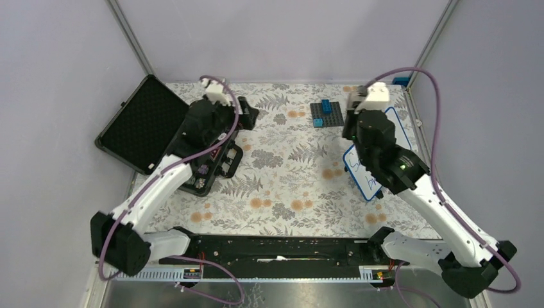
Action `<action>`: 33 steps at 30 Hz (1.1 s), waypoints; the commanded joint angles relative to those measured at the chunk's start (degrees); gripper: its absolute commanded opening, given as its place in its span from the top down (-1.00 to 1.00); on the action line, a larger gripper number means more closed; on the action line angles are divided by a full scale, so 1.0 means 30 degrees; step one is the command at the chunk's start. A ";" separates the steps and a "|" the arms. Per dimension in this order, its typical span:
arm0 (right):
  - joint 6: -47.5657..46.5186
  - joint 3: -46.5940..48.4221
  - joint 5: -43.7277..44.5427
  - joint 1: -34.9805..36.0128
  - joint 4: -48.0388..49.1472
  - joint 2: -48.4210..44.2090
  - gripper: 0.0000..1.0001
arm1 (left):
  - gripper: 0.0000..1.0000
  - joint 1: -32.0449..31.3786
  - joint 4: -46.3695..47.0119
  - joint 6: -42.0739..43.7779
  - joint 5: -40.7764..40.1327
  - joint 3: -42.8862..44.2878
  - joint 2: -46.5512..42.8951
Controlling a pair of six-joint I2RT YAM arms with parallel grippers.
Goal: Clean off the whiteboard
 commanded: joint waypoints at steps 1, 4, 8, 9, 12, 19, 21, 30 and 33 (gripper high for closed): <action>0.1211 -0.2147 0.1715 -0.3026 -0.1640 -0.0422 1.00 | -0.86 -0.1399 -0.0768 -0.1782 0.6147 0.2764 0.2827; 0.3141 -0.3521 0.1044 -0.5000 -0.2515 -0.1039 1.00 | -0.82 -0.3188 -0.0542 -0.3087 0.8489 0.3870 0.5295; 0.4694 -0.5647 -0.0316 -0.6749 -0.2610 -0.2321 1.00 | -0.78 -0.5662 0.0753 -0.4674 0.9962 0.5072 0.8219; 0.4829 -0.6427 -0.0804 -0.7016 -0.2225 -0.2709 1.00 | -0.77 -0.6096 0.1004 -0.5031 1.0278 0.5488 0.8960; 0.5481 -0.8203 -0.1762 -0.7473 -0.1860 -0.3781 1.00 | -0.72 -0.6932 0.1336 -0.5974 1.1655 0.7332 1.1137; 0.6758 -1.0824 -0.2309 -0.7605 -0.1427 -0.5932 1.00 | -0.48 -0.7781 0.1089 -0.6643 1.1511 0.9998 1.4759; 0.7005 -1.1355 -0.2409 -0.7605 -0.1280 -0.6242 1.00 | -0.37 -0.7976 0.1390 -0.6696 1.1291 1.0250 1.5197; 0.7266 -1.2290 -0.1019 -0.7620 -0.1315 -0.6978 1.00 | 0.00 -0.8684 0.0255 -0.5325 1.0263 1.2177 1.6551; 0.7332 -1.2263 -0.1883 -0.7624 -0.1177 -0.6608 1.00 | 0.22 -0.9069 -0.1115 -0.4492 0.9704 1.2995 1.6893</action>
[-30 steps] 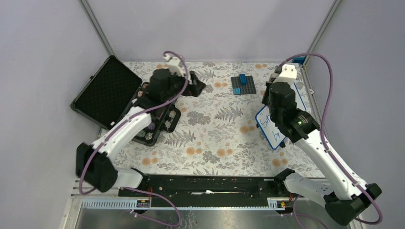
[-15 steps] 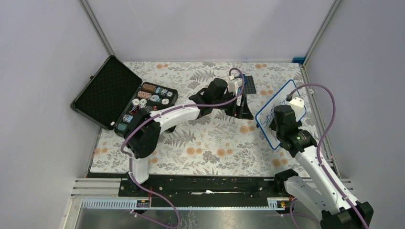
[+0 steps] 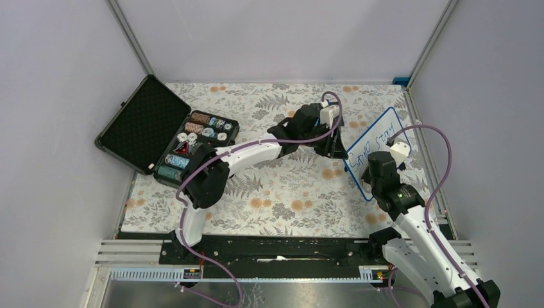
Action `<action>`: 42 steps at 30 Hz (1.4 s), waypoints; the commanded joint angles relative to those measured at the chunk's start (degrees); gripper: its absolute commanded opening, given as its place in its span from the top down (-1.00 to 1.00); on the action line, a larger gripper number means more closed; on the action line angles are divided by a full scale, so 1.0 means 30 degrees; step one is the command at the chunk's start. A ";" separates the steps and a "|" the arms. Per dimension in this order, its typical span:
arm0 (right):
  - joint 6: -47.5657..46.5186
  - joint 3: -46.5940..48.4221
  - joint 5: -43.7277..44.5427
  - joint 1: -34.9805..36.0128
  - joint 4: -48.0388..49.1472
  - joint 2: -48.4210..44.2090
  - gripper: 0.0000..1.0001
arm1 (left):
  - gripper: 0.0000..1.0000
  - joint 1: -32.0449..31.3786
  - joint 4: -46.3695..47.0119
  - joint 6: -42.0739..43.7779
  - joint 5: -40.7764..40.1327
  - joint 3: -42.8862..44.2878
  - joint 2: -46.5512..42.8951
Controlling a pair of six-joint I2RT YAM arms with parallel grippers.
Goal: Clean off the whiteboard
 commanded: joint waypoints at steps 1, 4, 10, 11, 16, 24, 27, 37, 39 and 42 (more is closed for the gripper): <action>0.0339 -0.0032 -0.0775 -0.0116 0.1178 0.0252 1.00 | 0.31 -0.0550 -0.1267 0.1389 -0.1011 0.1668 0.0314; 0.0175 -0.0646 -0.2288 -0.0116 0.2112 -0.0213 1.00 | 0.45 -0.0559 -0.1426 0.1768 -0.1748 0.1551 0.0067; 0.0263 -0.0970 -0.2531 -0.0115 0.2238 0.0236 1.00 | 0.53 -0.0648 -0.1342 0.1712 -0.1752 0.1645 0.0295; 0.0247 -0.1013 -0.2526 -0.0116 0.2279 0.0313 1.00 | 0.58 -0.0688 -0.1337 0.1665 -0.1706 0.1688 0.0356; -0.0228 -0.1323 -0.3244 -0.0107 0.3148 0.0242 1.00 | 0.76 -0.0732 -0.1272 0.1615 -0.1953 0.1934 0.0447; -0.1970 -0.1690 -0.5739 -0.0101 0.5422 0.0548 1.00 | 1.00 -0.0894 -0.1718 0.1601 -0.1710 0.2284 0.0846; -0.2279 -0.0980 -0.7025 -0.0106 0.6269 0.1467 1.00 | 1.00 -0.0968 -0.1947 0.1776 -0.1735 0.2298 0.0868; -0.2379 0.1294 -0.9589 -0.0121 0.8530 0.2779 1.00 | 1.00 -0.1074 -0.2588 0.1719 -0.1867 0.2324 0.0754; -0.2240 0.1385 -0.9353 -0.0116 0.8531 0.2857 1.00 | 1.00 -0.1084 -0.2606 0.1639 -0.1928 0.2284 0.0651; -0.1842 0.1200 -0.7754 -0.0105 0.8270 0.2784 1.00 | 1.00 -0.1077 -0.2691 0.1453 -0.1913 0.2284 0.0536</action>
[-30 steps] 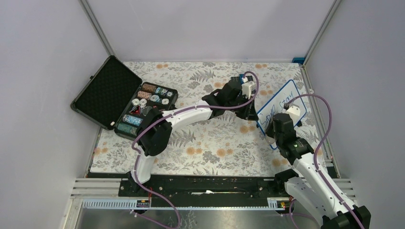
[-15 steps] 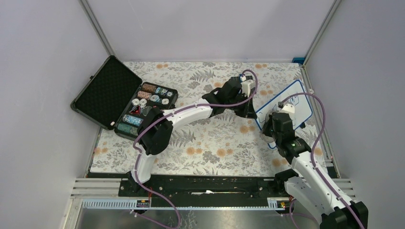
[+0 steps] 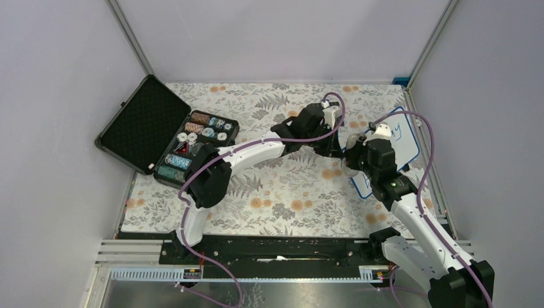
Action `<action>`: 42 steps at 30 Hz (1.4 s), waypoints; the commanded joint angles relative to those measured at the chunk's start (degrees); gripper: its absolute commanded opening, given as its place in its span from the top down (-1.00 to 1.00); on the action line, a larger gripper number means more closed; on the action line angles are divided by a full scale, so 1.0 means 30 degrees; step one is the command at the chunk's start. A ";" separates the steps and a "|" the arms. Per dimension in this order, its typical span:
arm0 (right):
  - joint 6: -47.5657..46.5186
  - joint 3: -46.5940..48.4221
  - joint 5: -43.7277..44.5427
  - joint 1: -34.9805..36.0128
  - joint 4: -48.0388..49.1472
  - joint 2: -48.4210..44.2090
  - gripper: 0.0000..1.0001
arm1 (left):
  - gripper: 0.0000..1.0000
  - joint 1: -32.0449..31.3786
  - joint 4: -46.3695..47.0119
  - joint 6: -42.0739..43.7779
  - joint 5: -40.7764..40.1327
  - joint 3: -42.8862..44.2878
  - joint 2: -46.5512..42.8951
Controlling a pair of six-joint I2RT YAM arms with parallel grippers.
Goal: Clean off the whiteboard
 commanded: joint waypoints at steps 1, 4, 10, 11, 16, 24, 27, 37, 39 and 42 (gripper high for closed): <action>0.0966 0.0523 0.1109 0.0184 0.1711 0.0055 1.00 | 1.00 -0.0595 0.0208 0.0582 0.0076 0.0644 -0.0186; 0.1678 -0.0033 0.2539 -0.0008 0.0706 0.0109 1.00 | 1.00 -0.0578 0.0188 0.0398 -0.0096 0.0439 -0.0448; 0.3685 -0.0933 0.3309 -0.1429 -0.2483 -0.0031 1.00 | 1.00 -0.0601 0.0195 0.0112 -0.0471 0.0068 -0.0989; 0.3905 -0.1139 0.3254 -0.1787 -0.2831 -0.0103 1.00 | 1.00 -0.0618 0.0236 0.0071 -0.0482 0.0006 -0.1051; 0.3877 -0.1797 0.1741 -0.3305 -0.3030 -0.0038 1.00 | 1.00 -0.0620 0.0447 0.0016 -0.0568 -0.0327 -0.1339; 0.0123 -0.0677 -0.6865 -0.3307 0.0596 -0.0370 1.00 | 1.00 -0.0688 0.0875 -0.0452 -0.0067 -0.0673 -0.1420; 0.0066 0.0454 -0.8911 -0.3311 0.1329 0.0776 1.00 | 1.00 -0.0746 0.0888 -0.0454 -0.0095 -0.0696 -0.1465; 0.0278 0.3669 -0.8240 -0.3296 0.1748 0.2940 1.00 | 1.00 -0.0886 0.0921 -0.0425 -0.0325 -0.0840 -0.1703; 0.0647 0.3729 -0.6423 -0.3307 0.1289 0.3161 1.00 | 1.00 -0.0904 0.1002 -0.0425 -0.0465 -0.0939 -0.1820; 0.1207 0.3257 -0.3909 -0.3379 0.0949 0.3398 1.00 | 1.00 -0.0893 0.1396 -0.0532 -0.0782 -0.1415 -0.2170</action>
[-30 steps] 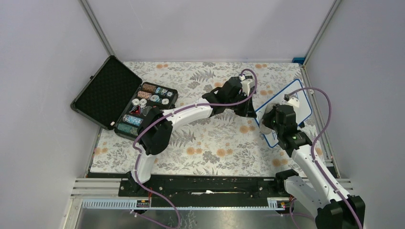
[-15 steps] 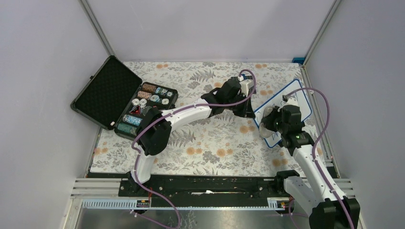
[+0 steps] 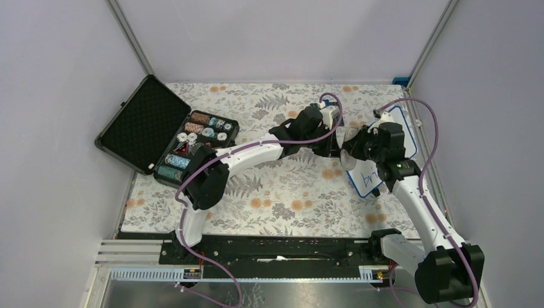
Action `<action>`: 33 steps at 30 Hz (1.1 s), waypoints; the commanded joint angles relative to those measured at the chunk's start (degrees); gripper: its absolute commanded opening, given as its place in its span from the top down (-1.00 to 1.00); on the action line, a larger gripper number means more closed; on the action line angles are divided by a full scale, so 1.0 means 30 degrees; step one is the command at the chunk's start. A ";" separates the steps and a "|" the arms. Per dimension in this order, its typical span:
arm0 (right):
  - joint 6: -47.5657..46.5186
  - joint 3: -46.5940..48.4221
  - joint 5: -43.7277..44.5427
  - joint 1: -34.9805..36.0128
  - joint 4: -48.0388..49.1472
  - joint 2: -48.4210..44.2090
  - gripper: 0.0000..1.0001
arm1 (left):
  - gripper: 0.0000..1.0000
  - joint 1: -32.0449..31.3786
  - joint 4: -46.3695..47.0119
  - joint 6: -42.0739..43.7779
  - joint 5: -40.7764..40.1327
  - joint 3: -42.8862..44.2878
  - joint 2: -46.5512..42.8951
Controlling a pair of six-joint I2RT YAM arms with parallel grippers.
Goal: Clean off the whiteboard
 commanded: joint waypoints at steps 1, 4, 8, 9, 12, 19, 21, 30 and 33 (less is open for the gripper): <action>0.0964 0.0464 0.3401 0.0082 0.1432 0.0535 1.00 | 1.00 -0.0751 0.1037 0.0224 0.0308 -0.0682 -0.1634; 0.1014 0.0336 0.5276 -0.0627 0.0709 0.0652 1.00 | 1.00 -0.0762 0.1235 0.0157 0.0221 -0.0884 -0.1751; 0.0784 0.0448 0.6306 -0.2277 -0.0143 0.0722 1.00 | 1.00 -0.0747 0.1228 0.0157 0.0205 -0.0911 -0.1852; 0.0751 0.0541 0.6391 -0.2418 -0.0344 0.0831 1.00 | 1.00 -0.0754 0.1221 0.0157 0.0179 -0.0926 -0.1873; 0.0372 0.0570 0.5170 -0.2448 -0.0300 0.1006 1.00 | 1.00 -0.0752 0.1291 0.0184 0.0124 -0.0919 -0.1921; -0.0133 0.0091 -0.0468 -0.2449 -0.0118 0.0358 1.00 | 1.00 -0.0757 0.1324 0.0019 0.0212 -0.0915 -0.1761; -0.0219 0.0103 -0.1753 -0.1837 -0.0305 0.0184 1.00 | 1.00 -0.0757 0.1397 -0.0015 0.0202 -0.0898 -0.1772; 0.1655 -0.0957 -0.1430 -0.0267 0.0719 -0.0574 1.00 | 1.00 -0.0762 0.1458 0.0010 -0.0028 -0.0956 -0.1948; 0.2134 -0.1285 -0.0768 -0.2439 0.0239 -0.0118 1.00 | 1.00 -0.0758 0.1496 -0.0059 -0.0043 -0.1021 -0.1987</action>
